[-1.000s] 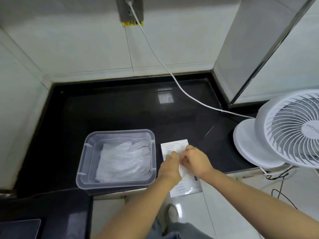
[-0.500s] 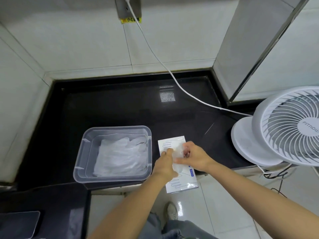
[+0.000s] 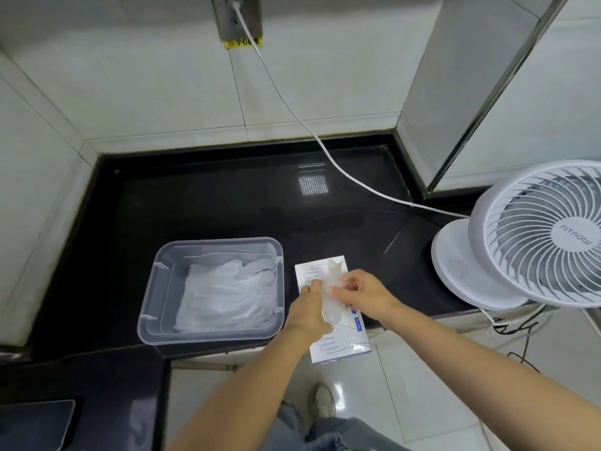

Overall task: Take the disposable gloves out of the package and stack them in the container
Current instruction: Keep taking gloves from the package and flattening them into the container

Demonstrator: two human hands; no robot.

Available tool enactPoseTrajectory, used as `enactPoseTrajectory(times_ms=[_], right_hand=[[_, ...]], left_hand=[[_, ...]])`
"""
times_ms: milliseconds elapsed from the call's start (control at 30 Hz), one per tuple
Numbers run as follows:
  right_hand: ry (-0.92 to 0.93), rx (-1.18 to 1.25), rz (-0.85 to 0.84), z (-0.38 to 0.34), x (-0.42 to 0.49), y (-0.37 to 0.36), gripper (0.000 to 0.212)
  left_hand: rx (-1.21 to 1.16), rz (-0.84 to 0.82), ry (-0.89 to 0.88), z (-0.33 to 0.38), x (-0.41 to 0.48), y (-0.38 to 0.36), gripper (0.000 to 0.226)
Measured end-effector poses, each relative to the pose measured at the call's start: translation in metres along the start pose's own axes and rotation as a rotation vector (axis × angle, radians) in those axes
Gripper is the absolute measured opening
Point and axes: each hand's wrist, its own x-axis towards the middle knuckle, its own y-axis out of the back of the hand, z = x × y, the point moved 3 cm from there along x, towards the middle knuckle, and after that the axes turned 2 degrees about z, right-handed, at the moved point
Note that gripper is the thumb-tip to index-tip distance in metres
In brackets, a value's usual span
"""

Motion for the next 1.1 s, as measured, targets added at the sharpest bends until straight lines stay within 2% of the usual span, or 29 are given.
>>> enactPoseTrajectory(times_ms=[100,200,267,400,500,567,700,767,833,900,933,967,1033,1100], right_hand=[[0.101,-0.089,0.026,-0.009,0.001,-0.003,0.031],[0.225,0.116,0.062,-0.027,-0.004,0.003,0.018],[0.233,0.312,0.106,-0.038,-0.004,0.012,0.015],[0.142,0.463,0.175,-0.044,-0.002,0.026,0.017],[0.093,0.533,0.171,-0.040,-0.001,0.028,0.039],[0.058,0.555,0.209,-0.040,0.000,0.029,0.044],[0.061,0.528,0.201,-0.049,0.001,0.027,0.028],[0.089,0.517,0.179,-0.058,0.001,0.022,0.025],[0.149,0.475,0.151,-0.068,0.001,0.014,0.021],[0.207,0.401,0.109,-0.078,0.001,0.004,0.018],[0.239,0.364,0.071,-0.082,0.002,-0.002,0.017],[0.270,0.324,0.020,-0.088,0.003,-0.010,0.017],[0.303,0.261,-0.070,-0.095,0.007,-0.025,0.017],[0.321,0.198,-0.144,-0.105,0.011,-0.042,0.013]], left_hand=[[0.016,0.002,-0.006,0.000,0.000,0.000,0.077],[0.010,0.001,-0.008,-0.001,0.001,-0.001,0.076],[0.008,0.003,-0.010,-0.003,0.003,-0.002,0.079],[0.012,-0.032,0.004,-0.005,0.007,-0.005,0.083],[-0.048,-0.039,0.021,-0.004,0.015,0.001,0.062],[-0.259,-0.001,0.044,-0.003,0.020,0.012,0.046],[-0.934,0.136,0.062,0.005,0.019,0.060,0.025],[-1.263,0.118,0.053,0.003,0.011,0.087,0.028],[-1.460,0.100,0.138,-0.009,0.002,0.110,0.052],[-1.472,0.060,0.194,-0.025,-0.005,0.126,0.074],[-1.416,0.034,0.201,-0.030,-0.009,0.132,0.078],[-1.347,0.009,0.191,-0.035,-0.015,0.139,0.075],[-1.222,-0.046,0.144,-0.040,-0.025,0.150,0.053],[-1.078,-0.014,0.135,-0.050,-0.033,0.157,0.032]])
